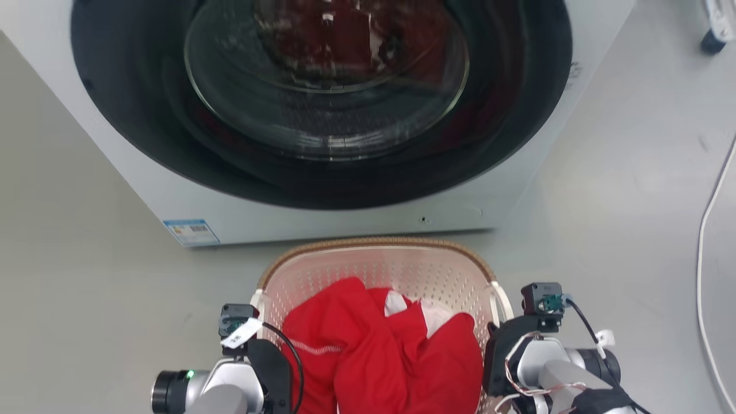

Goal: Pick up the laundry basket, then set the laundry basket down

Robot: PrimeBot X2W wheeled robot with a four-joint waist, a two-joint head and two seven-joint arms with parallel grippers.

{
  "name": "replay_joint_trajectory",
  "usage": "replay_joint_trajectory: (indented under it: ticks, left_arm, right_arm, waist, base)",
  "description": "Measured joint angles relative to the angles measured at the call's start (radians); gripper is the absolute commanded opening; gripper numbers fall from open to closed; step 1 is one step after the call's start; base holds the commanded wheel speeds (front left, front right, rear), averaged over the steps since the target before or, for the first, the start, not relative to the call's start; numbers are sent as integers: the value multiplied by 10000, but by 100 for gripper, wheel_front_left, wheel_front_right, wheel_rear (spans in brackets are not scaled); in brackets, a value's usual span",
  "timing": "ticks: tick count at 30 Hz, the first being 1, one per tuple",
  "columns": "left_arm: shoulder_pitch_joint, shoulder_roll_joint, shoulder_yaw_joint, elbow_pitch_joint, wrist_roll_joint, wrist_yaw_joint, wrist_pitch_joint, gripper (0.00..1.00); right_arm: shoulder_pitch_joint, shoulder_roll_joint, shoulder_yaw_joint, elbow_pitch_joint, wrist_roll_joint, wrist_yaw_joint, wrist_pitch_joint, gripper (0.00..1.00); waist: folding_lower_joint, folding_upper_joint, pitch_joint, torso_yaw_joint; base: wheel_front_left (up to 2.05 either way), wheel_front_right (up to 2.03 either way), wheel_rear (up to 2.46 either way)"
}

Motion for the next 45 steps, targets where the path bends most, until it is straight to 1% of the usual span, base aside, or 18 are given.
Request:
replay_joint_trajectory:
  ticks: [13, 20, 27, 31, 34, 45]
  left_arm:
    - [1201, 40, -688, 73, -502, 12, 460, 0]
    - [1444, 61, -878, 65, -617, 17, 545, 0]
    - [1444, 79, -995, 67, -706, 90, 577, 0]
    - [1444, 94, -1051, 71, -738, 92, 591, 0]
    - [1444, 98, -1087, 79, -986, 92, 591, 0]
    - [1444, 107, -1241, 100, -1141, 102, 594, 0]
  right_arm:
    - [1248, -13, 744, -25, 719, -10, 378, 0]
    - [1453, -15, 961, -23, 1037, -12, 447, 0]
    - [1453, -21, 1137, -19, 1210, -13, 447, 0]
    - [1453, -23, 1233, -13, 1313, -13, 445, 0]
    - [1453, -27, 1298, -4, 1415, -13, 445, 0]
    - [1437, -35, 1540, 42, 1732, -15, 430, 0]
  waist:
    - [0, -1, -1933, 14]
    - [0, 0, -2676, 11]
    - [1, 0, -2956, 15]
    - [1, 1, -2997, 17]
    - [2, 1, -3013, 19]
    - [2, 2, -3021, 22]
  base:
    - [0, 0, 0]
    - [0, 0, 0]
    - [0, 0, 0]
    - [0, 0, 0]
    - [0, 0, 0]
    - [0, 0, 0]
